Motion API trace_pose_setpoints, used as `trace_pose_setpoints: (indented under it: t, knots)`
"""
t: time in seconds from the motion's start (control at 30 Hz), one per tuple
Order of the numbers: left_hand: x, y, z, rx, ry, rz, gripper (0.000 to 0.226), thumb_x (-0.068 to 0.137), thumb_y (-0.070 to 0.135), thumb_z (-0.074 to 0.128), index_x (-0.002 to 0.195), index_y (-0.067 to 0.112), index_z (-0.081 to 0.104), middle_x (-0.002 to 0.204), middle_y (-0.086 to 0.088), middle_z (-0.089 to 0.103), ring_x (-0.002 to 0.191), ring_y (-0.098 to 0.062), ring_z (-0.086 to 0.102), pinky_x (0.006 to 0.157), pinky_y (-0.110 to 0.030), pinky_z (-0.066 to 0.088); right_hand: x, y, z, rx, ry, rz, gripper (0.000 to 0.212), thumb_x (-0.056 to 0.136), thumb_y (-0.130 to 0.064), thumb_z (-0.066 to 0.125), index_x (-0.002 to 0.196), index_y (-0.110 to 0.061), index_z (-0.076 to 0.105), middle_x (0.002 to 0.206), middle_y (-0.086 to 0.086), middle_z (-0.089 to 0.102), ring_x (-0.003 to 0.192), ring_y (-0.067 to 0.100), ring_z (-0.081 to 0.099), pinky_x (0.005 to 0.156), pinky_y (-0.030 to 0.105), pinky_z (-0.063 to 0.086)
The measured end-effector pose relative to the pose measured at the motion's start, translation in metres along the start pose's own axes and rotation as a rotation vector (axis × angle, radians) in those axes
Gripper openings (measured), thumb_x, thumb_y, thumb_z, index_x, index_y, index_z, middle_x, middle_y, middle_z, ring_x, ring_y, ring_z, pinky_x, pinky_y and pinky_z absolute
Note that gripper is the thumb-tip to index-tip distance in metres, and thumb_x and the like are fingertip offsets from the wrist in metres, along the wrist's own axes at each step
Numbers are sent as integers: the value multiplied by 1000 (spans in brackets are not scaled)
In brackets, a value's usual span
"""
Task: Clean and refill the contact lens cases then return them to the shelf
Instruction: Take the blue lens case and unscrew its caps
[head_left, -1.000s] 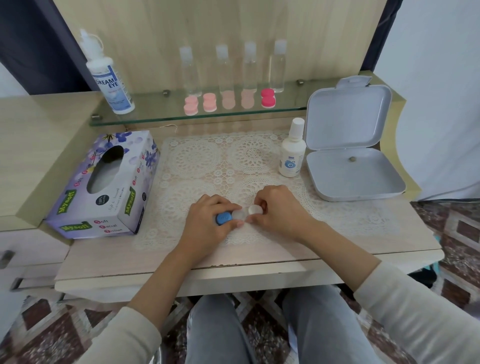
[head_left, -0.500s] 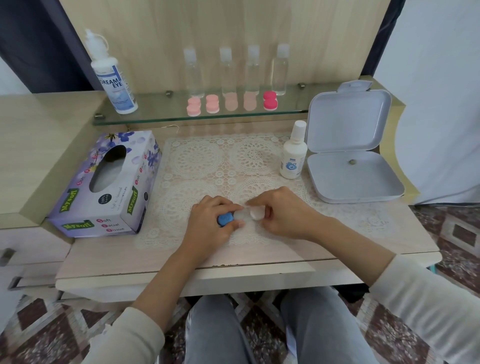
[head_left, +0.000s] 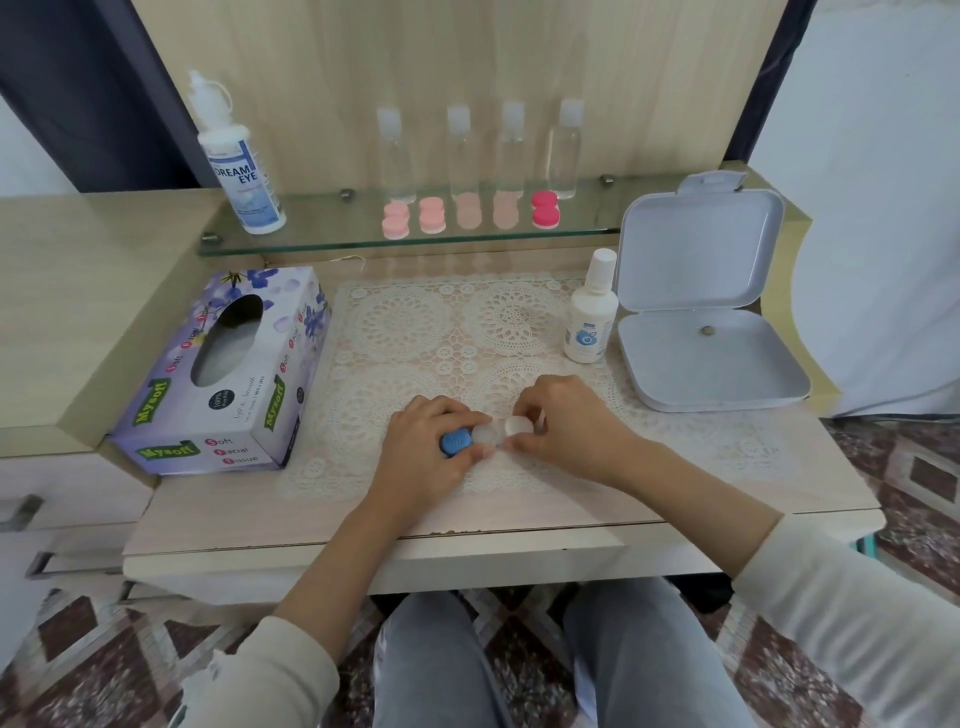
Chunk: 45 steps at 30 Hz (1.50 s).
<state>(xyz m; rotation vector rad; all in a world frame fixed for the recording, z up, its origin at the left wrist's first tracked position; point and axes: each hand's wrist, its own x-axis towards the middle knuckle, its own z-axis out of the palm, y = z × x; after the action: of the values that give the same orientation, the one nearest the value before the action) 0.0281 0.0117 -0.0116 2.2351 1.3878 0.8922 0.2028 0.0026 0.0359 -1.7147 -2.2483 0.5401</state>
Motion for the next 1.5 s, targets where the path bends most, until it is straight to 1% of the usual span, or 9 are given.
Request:
trace_pose_setpoints:
  t: [0.17,0.3,0.43,0.63,0.97,1.07,1.2,1.33,1.5]
  knots:
    - [-1,2,-1,-7,-7,-19,54,65,61,47,98,25,71,87,24,51,87,-4,44,81,-15,27,-3,0,-5,38,-40,-48,32,83,-7,54,111,-17,65,98,8,55,86,19,50,72,25,39]
    - [-1,1,0,-4,-11,-22,54,65,61,47,99,26,71,89,22,52,88,-5,44,81,-14,27,-2,0,-3,10,-34,-17,27,79,-20,66,104,-10,63,99,7,56,85,18,51,69,23,37]
    - [-1,2,0,-12,-14,-25,53,65,59,48,99,25,71,89,19,54,88,-7,45,80,-14,26,1,-2,-6,-26,-92,-69,25,84,-9,58,109,-12,63,98,7,52,81,17,47,62,21,34]
    - [-1,3,-2,-19,-19,-28,55,65,60,47,99,24,71,89,18,54,88,-8,46,80,-14,27,-2,-2,-10,11,-113,-135,41,82,8,47,110,-14,65,101,11,52,87,25,52,74,34,45]
    - [-1,4,-2,-19,-15,-27,54,65,59,47,99,24,71,88,19,54,87,-10,48,80,-16,28,1,7,-11,33,-130,-193,41,80,9,49,109,-14,67,102,8,57,82,17,49,68,26,42]
    - [-1,3,-2,-14,-10,-14,52,66,58,48,98,24,71,88,19,55,87,-11,49,79,-20,31,2,5,-11,7,-146,-167,37,78,0,57,109,-18,67,101,5,56,85,14,50,74,30,47]
    - [-1,1,-1,-8,-10,-12,50,67,57,50,98,25,71,88,19,55,86,-12,50,80,-28,35,3,1,-11,-3,-122,-146,26,80,-18,66,106,-20,67,92,1,50,70,3,40,67,19,34]
    - [-1,1,0,-13,-6,-11,50,67,58,49,98,26,71,87,20,54,86,-10,49,79,-18,30,6,0,-8,-63,-89,-147,27,78,-13,63,105,-17,66,95,1,56,79,12,45,65,19,32]
    - [-1,2,0,-14,-12,-19,53,67,59,47,100,25,71,89,19,55,87,-9,48,79,-20,29,2,3,-8,-16,-96,-182,28,71,-5,64,97,-15,66,97,-1,55,67,1,38,59,13,30]
